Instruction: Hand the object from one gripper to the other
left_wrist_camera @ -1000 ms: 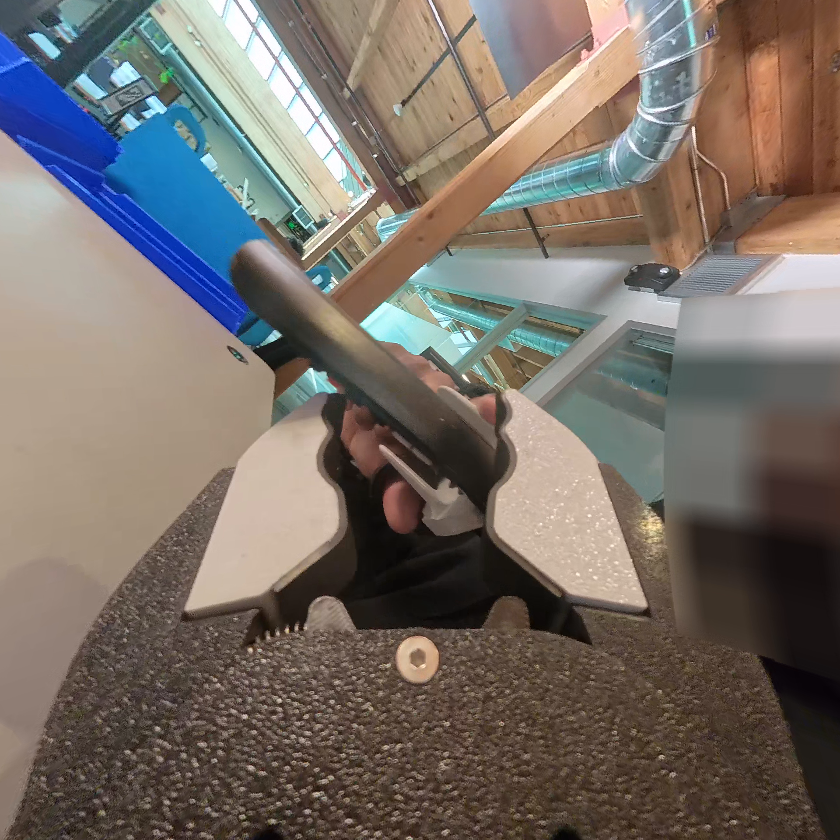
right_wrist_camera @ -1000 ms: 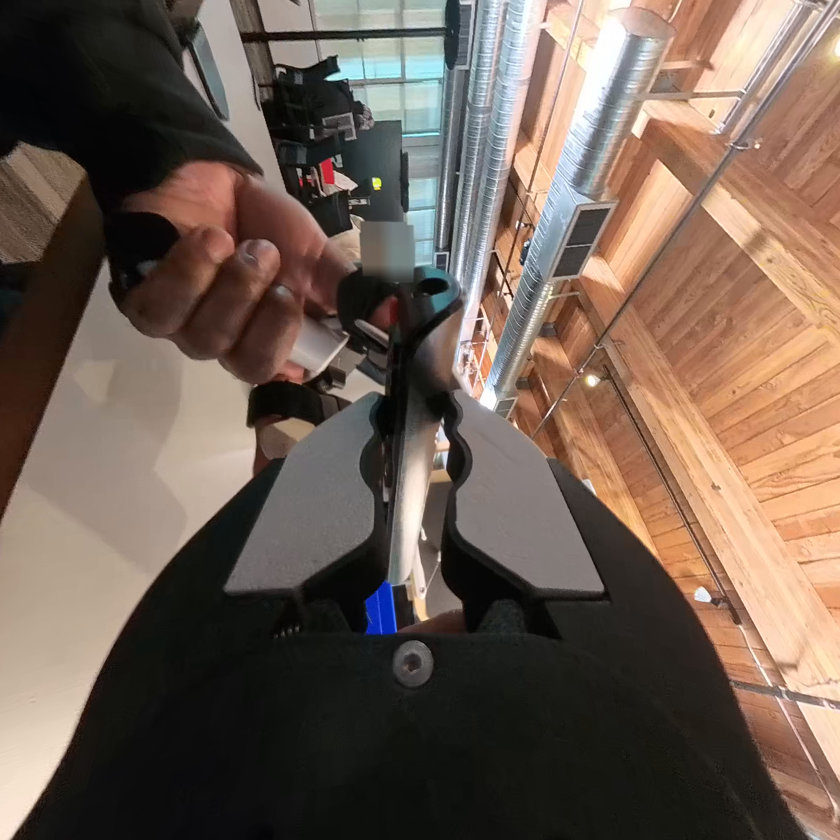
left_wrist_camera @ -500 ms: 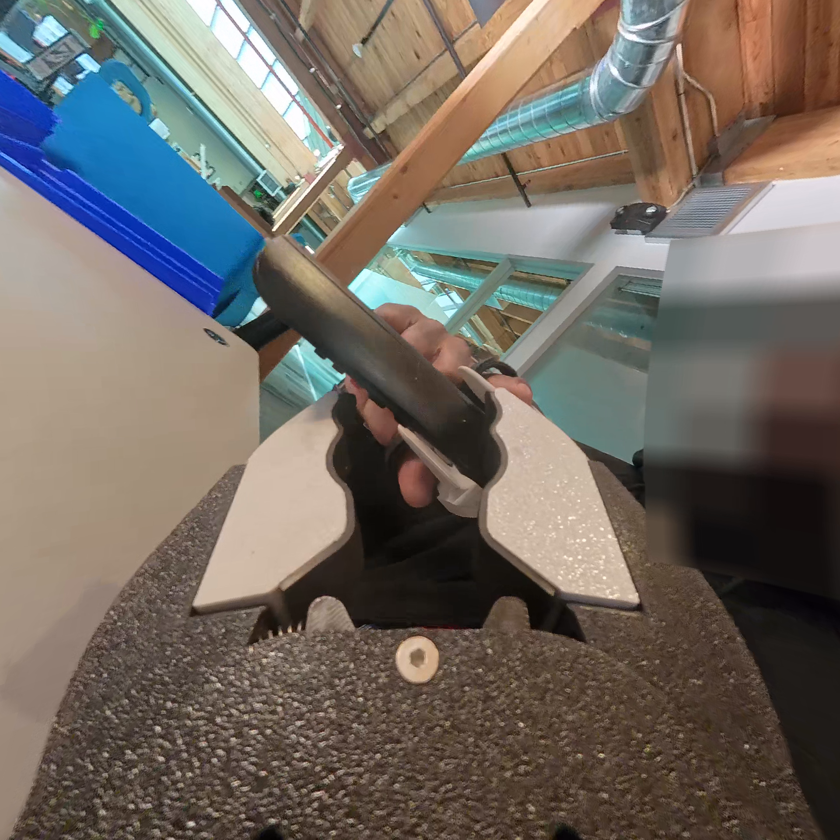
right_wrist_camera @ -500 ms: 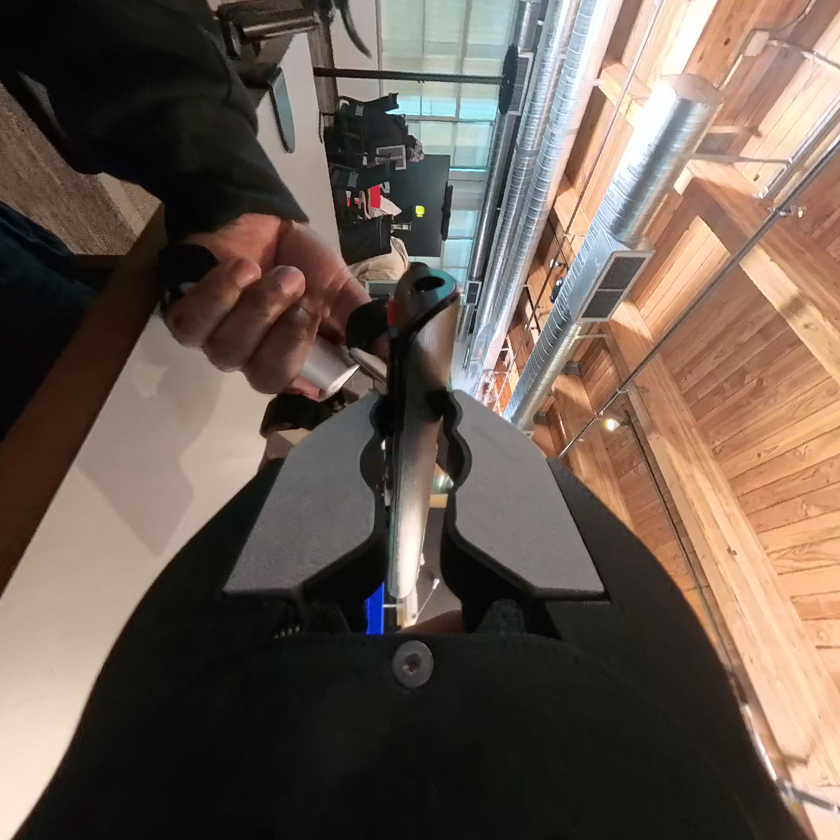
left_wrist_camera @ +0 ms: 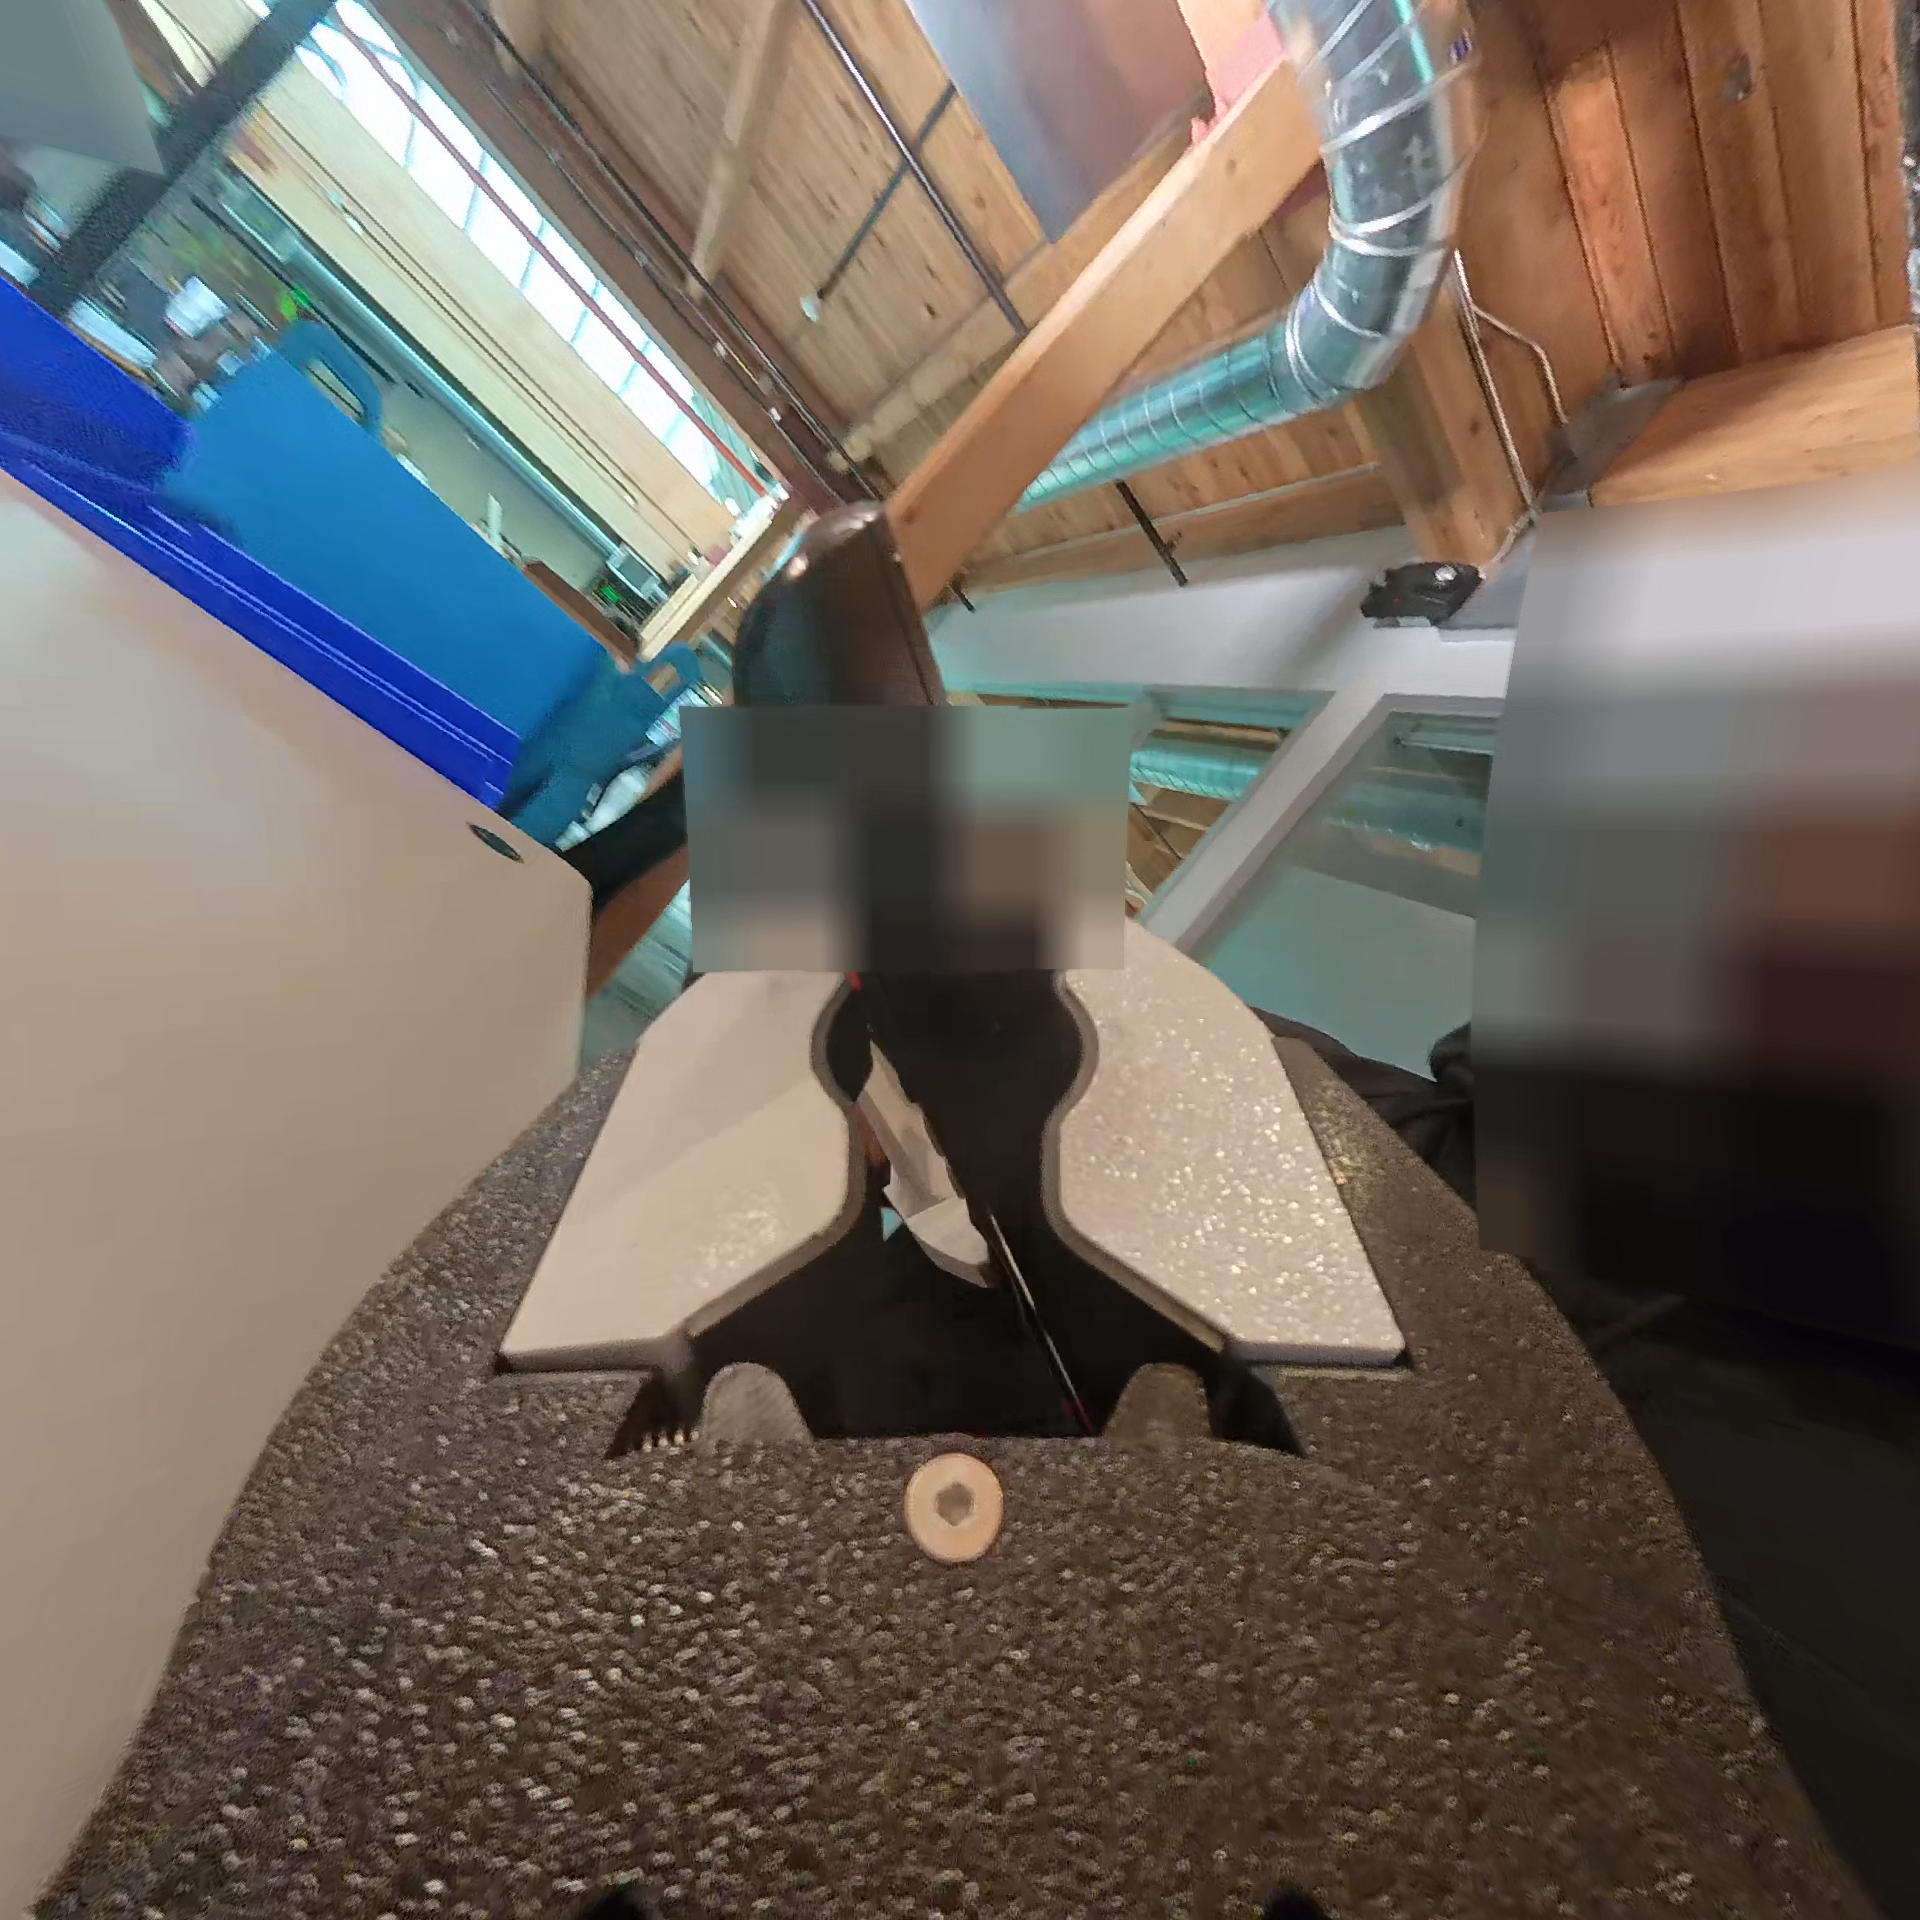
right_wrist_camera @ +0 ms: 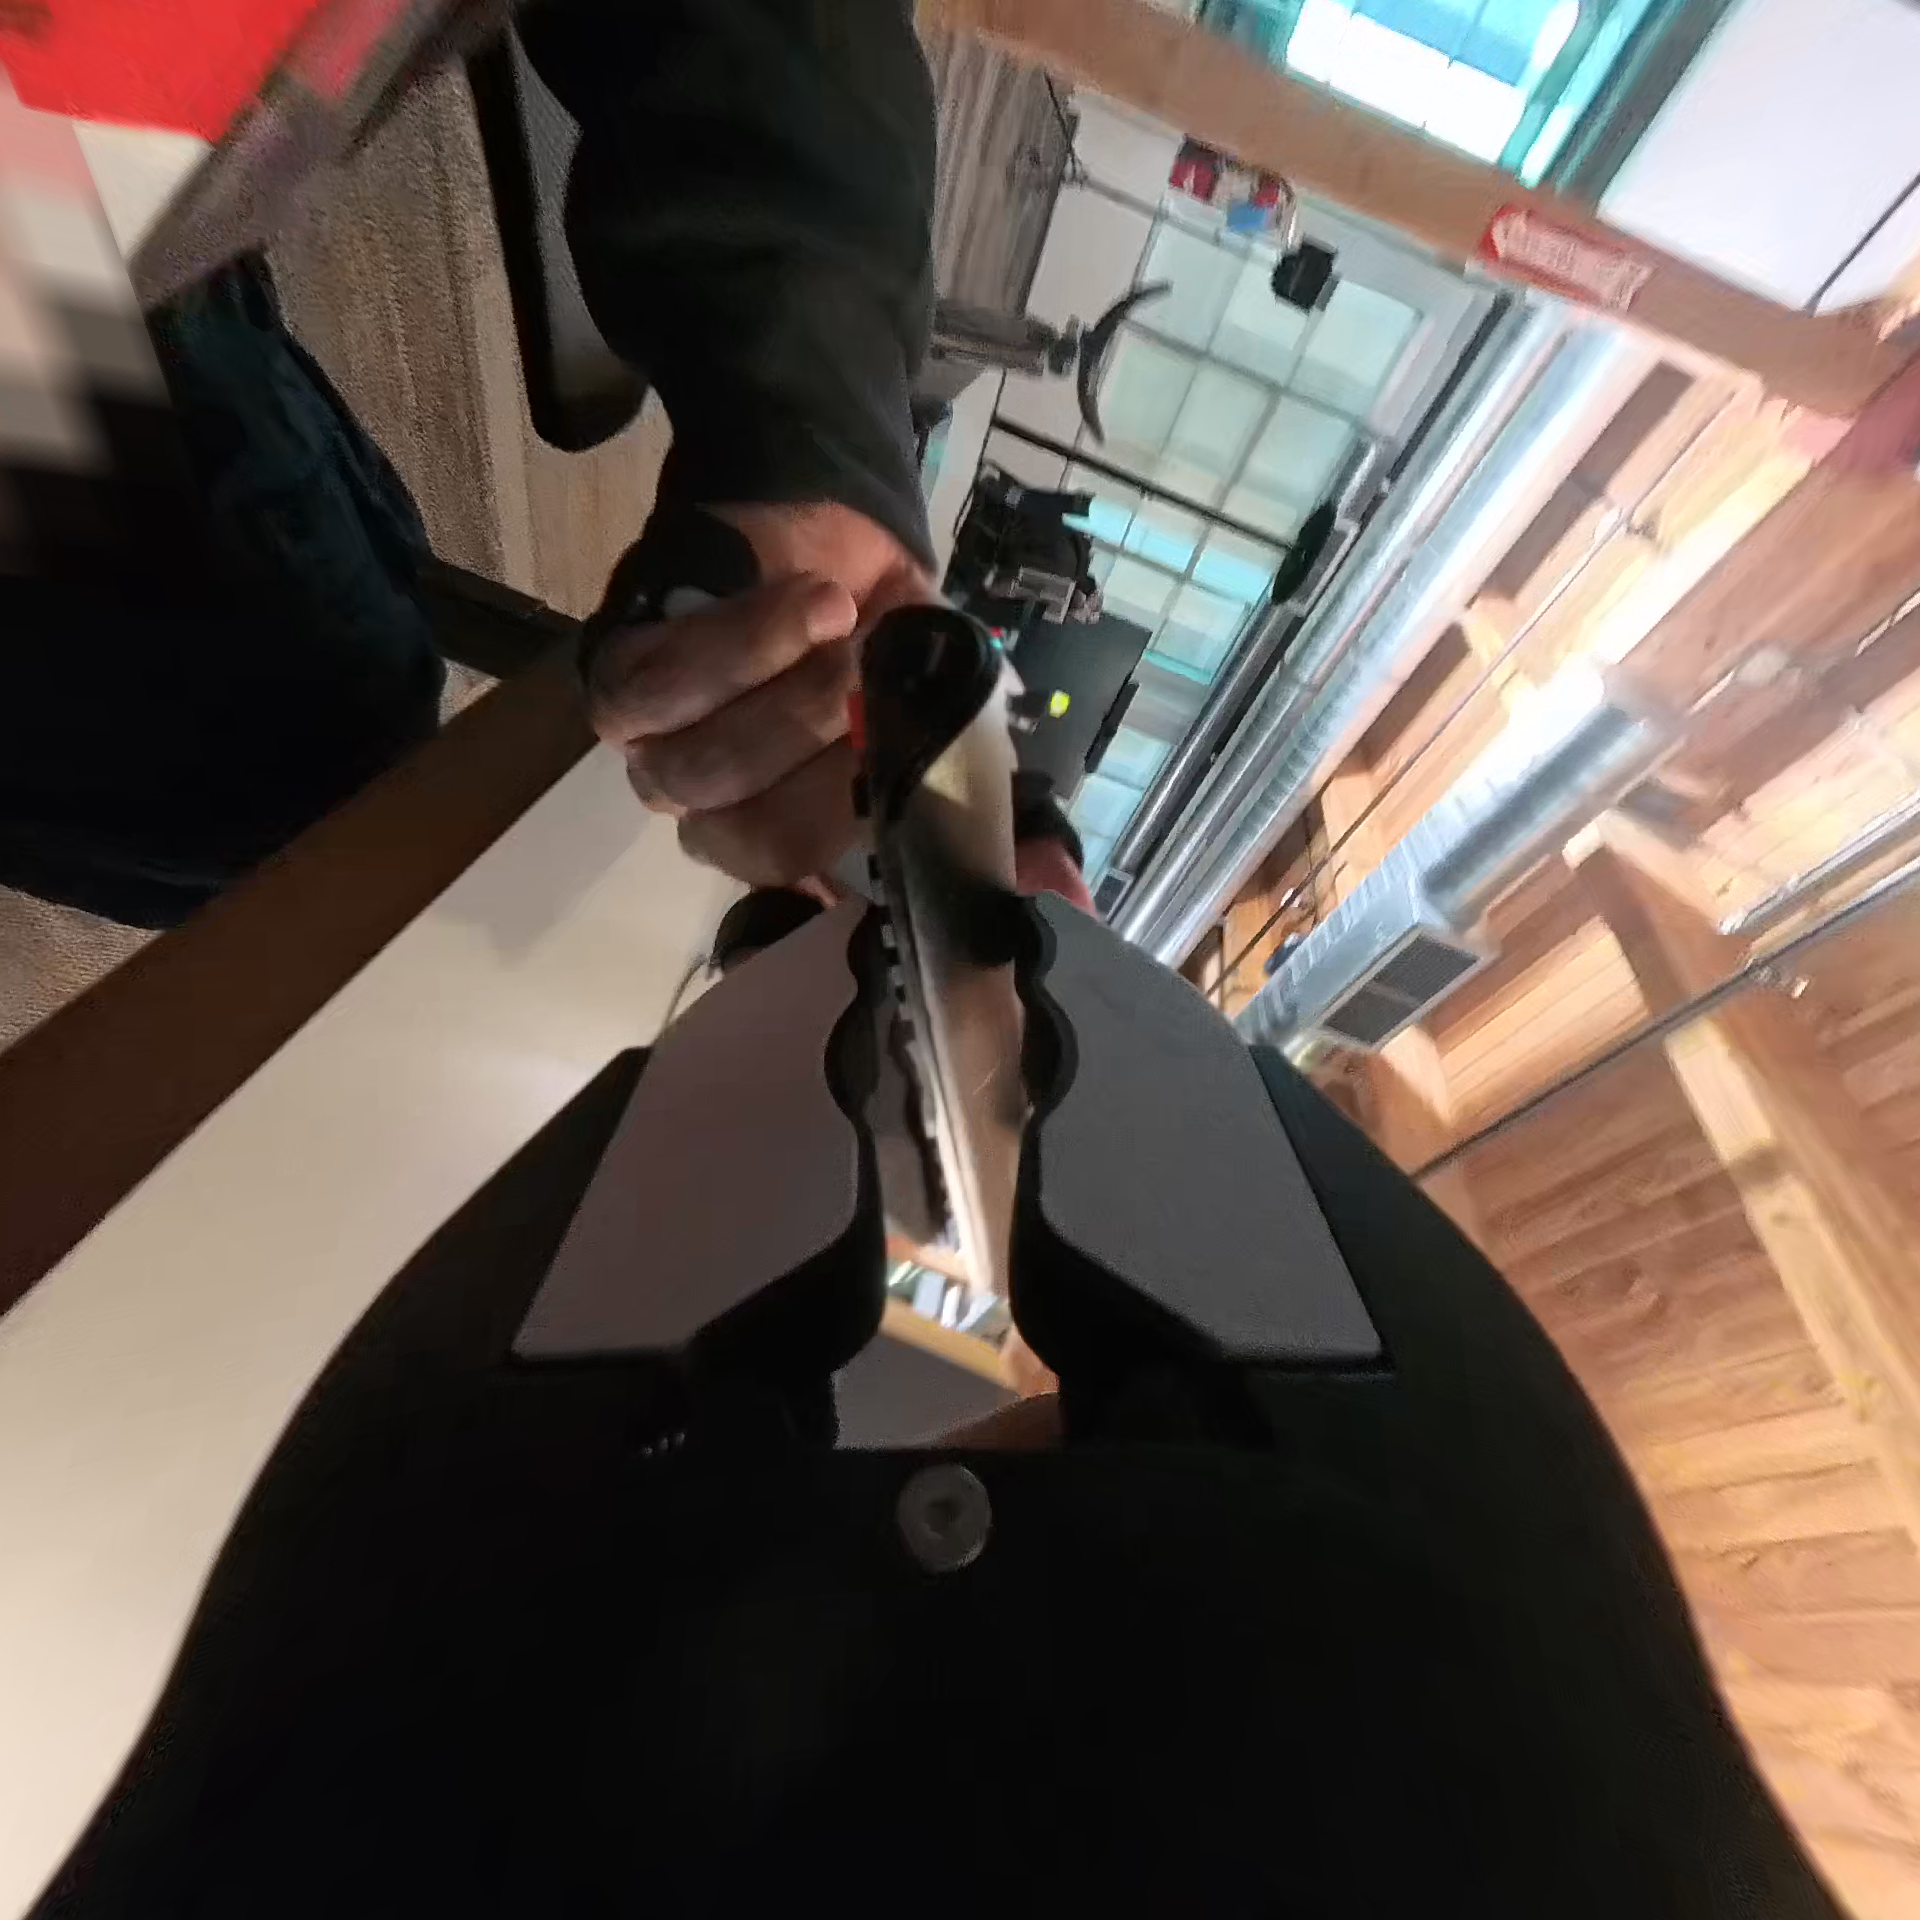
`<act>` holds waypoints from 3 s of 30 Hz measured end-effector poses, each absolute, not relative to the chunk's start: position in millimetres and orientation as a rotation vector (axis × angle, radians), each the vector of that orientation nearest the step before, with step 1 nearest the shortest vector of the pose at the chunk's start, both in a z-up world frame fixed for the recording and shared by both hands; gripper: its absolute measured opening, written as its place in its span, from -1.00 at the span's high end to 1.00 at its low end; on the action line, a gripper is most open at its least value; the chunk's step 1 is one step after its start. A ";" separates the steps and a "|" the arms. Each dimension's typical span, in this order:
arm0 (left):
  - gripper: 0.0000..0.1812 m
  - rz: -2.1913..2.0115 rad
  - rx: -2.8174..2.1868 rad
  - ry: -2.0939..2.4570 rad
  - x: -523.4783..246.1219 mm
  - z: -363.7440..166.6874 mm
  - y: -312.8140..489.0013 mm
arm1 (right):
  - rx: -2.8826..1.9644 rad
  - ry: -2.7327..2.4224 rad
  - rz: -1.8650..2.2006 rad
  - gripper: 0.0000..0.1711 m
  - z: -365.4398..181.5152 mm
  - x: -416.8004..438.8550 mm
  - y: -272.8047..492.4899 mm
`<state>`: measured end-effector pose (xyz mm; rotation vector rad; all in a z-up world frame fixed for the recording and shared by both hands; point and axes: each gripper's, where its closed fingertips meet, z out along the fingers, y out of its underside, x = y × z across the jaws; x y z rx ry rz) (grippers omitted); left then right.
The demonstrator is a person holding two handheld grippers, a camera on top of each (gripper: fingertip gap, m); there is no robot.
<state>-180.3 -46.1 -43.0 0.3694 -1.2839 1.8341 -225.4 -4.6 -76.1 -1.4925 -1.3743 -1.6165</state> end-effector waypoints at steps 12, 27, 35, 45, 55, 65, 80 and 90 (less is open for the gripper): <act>0.72 2.539 0.736 -1.166 -111.0 -14.1 14.1 | -1.551 -0.045 -1.248 0.47 -62.0 -161.3 -67.6; 0.72 2.761 0.724 -0.680 -150.1 -10.7 -0.3 | -1.520 -0.072 -1.430 0.19 -74.2 -176.5 -47.9; 0.72 2.675 0.735 -0.779 -148.3 -21.2 -13.5 | -1.550 -0.097 -1.487 0.21 -79.8 -173.7 -46.8; 0.72 2.516 0.792 -0.588 -139.0 -31.4 -10.4 | -1.524 -0.071 -1.486 0.29 -75.5 -174.1 -48.3; 0.72 2.554 0.704 -0.823 -156.9 -30.6 -31.8 | -1.565 -0.099 -1.555 0.30 -83.0 -171.1 -45.6; 0.71 2.504 0.716 -0.890 -151.1 -33.5 -34.6 | -1.599 -0.055 -1.609 0.33 -83.9 -162.7 -54.3; 0.40 2.644 0.523 -1.033 -152.2 -13.0 -18.1 | -1.486 0.114 -1.188 0.34 -56.7 -173.9 -72.5; 0.11 2.490 0.345 -1.181 -165.6 -10.9 -23.3 | -1.401 0.318 -0.434 0.39 -55.8 -190.1 -50.1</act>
